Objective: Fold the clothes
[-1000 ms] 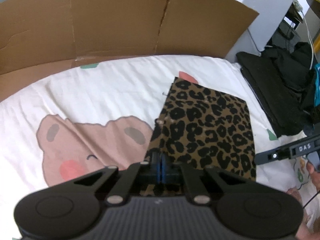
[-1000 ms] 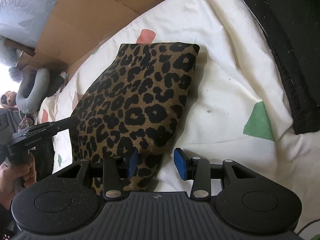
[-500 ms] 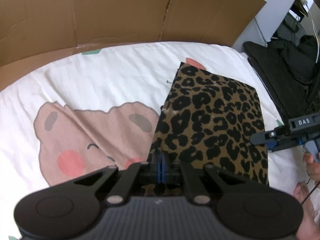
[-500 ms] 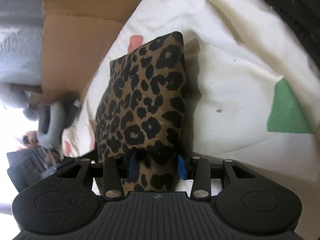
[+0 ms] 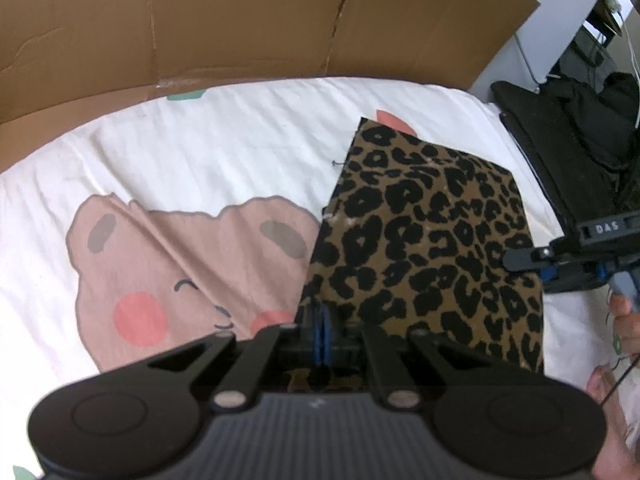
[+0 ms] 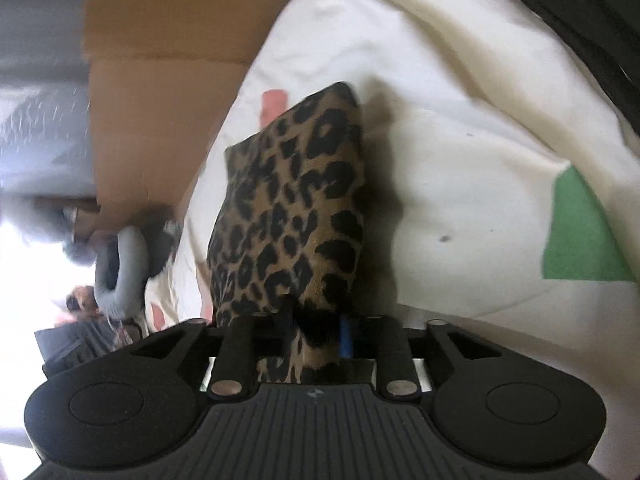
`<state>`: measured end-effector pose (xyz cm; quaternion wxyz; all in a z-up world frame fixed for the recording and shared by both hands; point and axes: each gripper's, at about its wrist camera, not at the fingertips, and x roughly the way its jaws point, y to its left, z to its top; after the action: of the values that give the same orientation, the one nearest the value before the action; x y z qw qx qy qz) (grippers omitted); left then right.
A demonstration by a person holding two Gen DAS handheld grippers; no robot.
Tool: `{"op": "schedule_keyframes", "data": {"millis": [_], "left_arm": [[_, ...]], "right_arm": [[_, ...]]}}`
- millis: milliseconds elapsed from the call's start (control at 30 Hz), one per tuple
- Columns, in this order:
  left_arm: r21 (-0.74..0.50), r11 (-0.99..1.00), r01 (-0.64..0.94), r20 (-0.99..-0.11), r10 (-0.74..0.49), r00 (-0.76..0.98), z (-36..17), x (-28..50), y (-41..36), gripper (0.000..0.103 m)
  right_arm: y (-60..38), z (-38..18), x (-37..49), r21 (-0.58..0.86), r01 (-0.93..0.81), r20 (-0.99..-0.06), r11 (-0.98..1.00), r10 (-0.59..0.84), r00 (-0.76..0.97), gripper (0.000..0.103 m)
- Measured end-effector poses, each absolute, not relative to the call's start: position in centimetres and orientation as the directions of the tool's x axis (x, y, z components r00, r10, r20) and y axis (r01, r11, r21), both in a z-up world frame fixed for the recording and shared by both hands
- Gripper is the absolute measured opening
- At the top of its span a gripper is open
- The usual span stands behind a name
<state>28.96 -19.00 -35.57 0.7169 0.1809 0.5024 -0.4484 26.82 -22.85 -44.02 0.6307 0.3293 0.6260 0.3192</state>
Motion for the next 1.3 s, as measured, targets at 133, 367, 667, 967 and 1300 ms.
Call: {"op": "schedule_keyframes", "data": {"millis": [133,367,667,967,1300], "left_arm": [[-0.209,0.555,0.805,-0.883,-0.461,0.088,-35.2,29.3,-18.8,0.012],[-0.274,0.575,0.771,-0.863,-0.501,0.067,-34.3,30.5,-19.3,0.059],[-0.428,0.6,0.676,-0.835,-0.549,-0.041,-37.5,31.9,-19.5,0.057],[-0.454,0.589,0.668,-0.824,-0.562,-0.065,-38.1,31.3,-19.6,0.046],[-0.533,0.554,0.639,-0.791,-0.595,-0.145,-38.3,28.8,-20.6,0.04]], "right_arm": [[-22.6,-44.5,27.3,0.819,0.01,-0.574,0.574,0.819,0.0,0.011],[-22.0,-42.9,27.2,0.806,-0.062,-0.589,0.588,0.808,0.006,0.006],[-21.8,-41.9,27.1,0.792,-0.098,-0.604,0.602,0.797,0.014,0.005],[-22.3,-41.0,27.5,0.779,-0.14,-0.614,0.611,0.789,0.023,0.005],[-24.5,-39.8,30.1,0.728,-0.164,-0.664,0.665,0.744,0.068,0.005]]}}
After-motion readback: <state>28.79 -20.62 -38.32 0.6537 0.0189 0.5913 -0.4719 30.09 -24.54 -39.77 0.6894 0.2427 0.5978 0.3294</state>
